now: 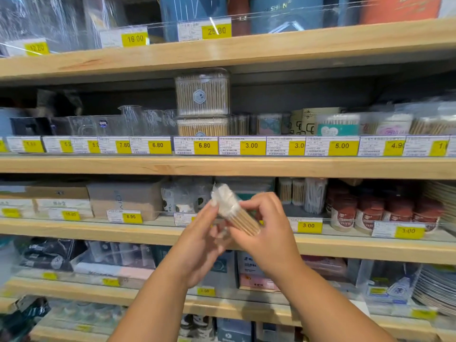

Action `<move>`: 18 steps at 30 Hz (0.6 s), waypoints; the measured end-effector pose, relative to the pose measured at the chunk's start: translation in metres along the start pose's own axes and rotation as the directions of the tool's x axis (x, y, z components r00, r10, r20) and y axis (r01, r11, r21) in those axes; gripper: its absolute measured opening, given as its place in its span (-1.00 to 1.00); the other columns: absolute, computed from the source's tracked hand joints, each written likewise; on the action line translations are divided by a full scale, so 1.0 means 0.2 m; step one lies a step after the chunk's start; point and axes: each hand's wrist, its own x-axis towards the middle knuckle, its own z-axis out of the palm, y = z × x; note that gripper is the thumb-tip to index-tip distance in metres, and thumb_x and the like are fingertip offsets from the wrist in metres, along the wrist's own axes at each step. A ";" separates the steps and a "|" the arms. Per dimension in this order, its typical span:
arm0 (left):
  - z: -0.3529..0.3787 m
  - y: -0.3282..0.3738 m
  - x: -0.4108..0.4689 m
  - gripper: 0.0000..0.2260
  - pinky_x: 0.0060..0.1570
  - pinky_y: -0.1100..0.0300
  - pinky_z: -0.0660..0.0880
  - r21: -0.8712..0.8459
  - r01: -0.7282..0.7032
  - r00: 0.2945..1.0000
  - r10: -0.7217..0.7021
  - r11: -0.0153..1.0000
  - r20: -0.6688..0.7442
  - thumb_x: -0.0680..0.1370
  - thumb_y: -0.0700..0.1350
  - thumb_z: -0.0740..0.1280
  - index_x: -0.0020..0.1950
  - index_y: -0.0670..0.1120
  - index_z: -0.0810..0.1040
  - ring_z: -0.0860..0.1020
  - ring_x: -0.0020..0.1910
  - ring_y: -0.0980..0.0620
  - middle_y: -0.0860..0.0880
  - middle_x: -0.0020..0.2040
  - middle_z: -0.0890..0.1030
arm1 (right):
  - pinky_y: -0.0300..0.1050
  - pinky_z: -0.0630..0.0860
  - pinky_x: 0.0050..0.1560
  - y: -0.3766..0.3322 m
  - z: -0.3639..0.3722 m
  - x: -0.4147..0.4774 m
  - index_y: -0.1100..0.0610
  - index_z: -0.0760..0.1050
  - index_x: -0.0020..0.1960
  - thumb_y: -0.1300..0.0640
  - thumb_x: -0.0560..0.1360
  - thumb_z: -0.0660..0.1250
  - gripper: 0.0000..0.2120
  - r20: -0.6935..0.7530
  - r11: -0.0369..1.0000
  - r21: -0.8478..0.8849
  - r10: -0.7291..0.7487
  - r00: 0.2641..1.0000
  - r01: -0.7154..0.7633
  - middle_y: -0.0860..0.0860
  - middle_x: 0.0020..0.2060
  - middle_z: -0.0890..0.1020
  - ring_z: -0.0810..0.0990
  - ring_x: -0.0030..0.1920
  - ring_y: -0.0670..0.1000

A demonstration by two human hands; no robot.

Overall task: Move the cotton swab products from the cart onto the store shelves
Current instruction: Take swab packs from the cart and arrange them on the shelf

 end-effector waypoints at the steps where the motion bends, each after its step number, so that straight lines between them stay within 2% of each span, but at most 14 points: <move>1: -0.01 -0.02 -0.02 -0.37 -0.09 0.16 0.57 -0.060 -0.017 0.996 0.022 0.998 0.091 0.38 0.11 0.47 0.36 -0.12 0.42 0.62 -0.02 0.03 -0.10 0.07 0.64 | -0.37 0.36 -0.02 -0.01 0.01 -0.01 -0.05 0.43 -0.02 -0.03 0.27 0.45 -0.67 0.063 1.000 0.004 -0.021 0.998 0.021 -0.21 -0.05 0.41 0.44 -0.01 -0.17; 3: -0.04 -0.06 -0.04 -0.17 0.02 0.07 0.57 -0.094 -0.040 0.987 0.054 0.995 0.153 0.26 0.00 0.61 0.44 -0.11 0.34 0.60 0.08 -0.08 -0.20 0.13 0.60 | -0.27 0.41 0.05 -0.01 0.01 -0.03 -0.01 0.46 0.00 -0.05 0.28 0.39 -0.68 0.221 0.998 0.047 -0.058 0.974 0.049 -0.20 -0.02 0.44 0.46 0.05 -0.10; 6: -0.09 -0.06 -0.05 -0.07 -0.02 0.02 0.59 -0.123 -0.028 0.998 0.034 0.992 0.045 0.11 -0.04 0.67 0.40 -0.23 0.38 0.62 0.09 -0.11 -0.21 0.12 0.62 | -0.27 0.44 0.06 -0.03 -0.02 -0.04 0.01 0.55 0.03 0.00 0.33 0.40 -0.72 0.346 0.982 0.190 -0.074 0.935 0.008 -0.15 0.00 0.53 0.51 0.06 -0.10; 9: -0.16 -0.03 -0.06 -0.16 0.01 0.02 0.61 -0.230 0.014 1.000 -0.012 0.973 0.011 0.02 -0.06 0.68 0.25 -0.23 0.53 0.65 0.05 -0.12 -0.23 0.15 0.63 | -0.23 0.44 0.03 0.00 -0.04 -0.01 -0.13 0.53 0.03 0.03 0.36 0.38 -0.75 0.182 0.970 0.202 0.101 0.978 -0.137 -0.21 0.03 0.52 0.51 0.06 -0.15; 11: -0.18 0.00 -0.07 -0.25 -0.02 0.00 0.62 -0.217 0.047 0.999 -0.042 0.975 0.028 0.01 -0.08 0.68 0.16 -0.23 0.61 0.66 0.03 -0.15 -0.26 0.14 0.63 | -0.17 0.44 0.10 0.04 -0.05 0.03 -0.18 0.45 0.15 0.03 0.42 0.42 -0.66 0.141 0.942 0.134 0.291 0.946 -0.309 -0.19 0.11 0.47 0.47 0.11 -0.18; 13: -0.20 0.02 -0.06 -0.34 -0.05 -0.01 0.63 -0.202 0.068 0.997 -0.063 0.977 0.034 0.02 -0.09 0.68 0.08 -0.24 0.66 0.66 -0.01 -0.17 -0.29 0.11 0.63 | -0.12 0.49 0.13 0.07 -0.08 0.05 -0.13 0.42 0.27 -0.02 0.43 0.44 -0.56 0.272 0.862 0.155 0.433 0.859 -0.483 -0.15 0.15 0.52 0.51 0.13 -0.14; 15: -0.21 0.03 -0.05 -0.35 -0.06 -0.03 0.61 -0.163 0.089 0.996 -0.091 0.983 -0.004 0.09 -0.10 0.64 0.13 -0.26 0.61 0.67 -0.02 -0.17 -0.30 0.12 0.63 | -0.24 0.51 -0.03 0.07 -0.10 0.05 -0.12 0.49 0.22 -0.03 0.47 0.40 -0.67 0.421 0.795 0.209 0.452 0.786 -0.569 -0.17 0.05 0.63 0.60 0.02 -0.18; 16: -0.20 0.04 -0.05 -0.39 -0.07 -0.02 0.61 -0.137 0.103 0.994 -0.106 0.985 -0.016 0.17 -0.11 0.58 0.16 -0.26 0.57 0.67 -0.04 -0.16 -0.30 0.11 0.63 | -0.29 0.49 -0.10 0.07 -0.11 0.04 -0.10 0.53 0.17 0.00 0.49 0.38 -0.75 0.458 0.781 0.227 0.442 0.772 -0.582 -0.16 -0.01 0.67 0.61 -0.04 -0.22; 18: -0.18 0.03 -0.04 -0.58 -0.12 0.03 0.62 -0.069 0.106 0.993 -0.108 0.992 -0.038 0.36 -0.15 0.49 0.16 -0.26 0.53 0.67 -0.08 -0.12 -0.28 0.06 0.65 | -0.22 0.53 -0.02 0.10 -0.10 0.01 -0.05 0.55 0.14 0.06 0.50 0.38 -0.79 0.444 0.772 0.257 0.440 0.780 -0.581 -0.14 -0.02 0.69 0.64 -0.03 -0.19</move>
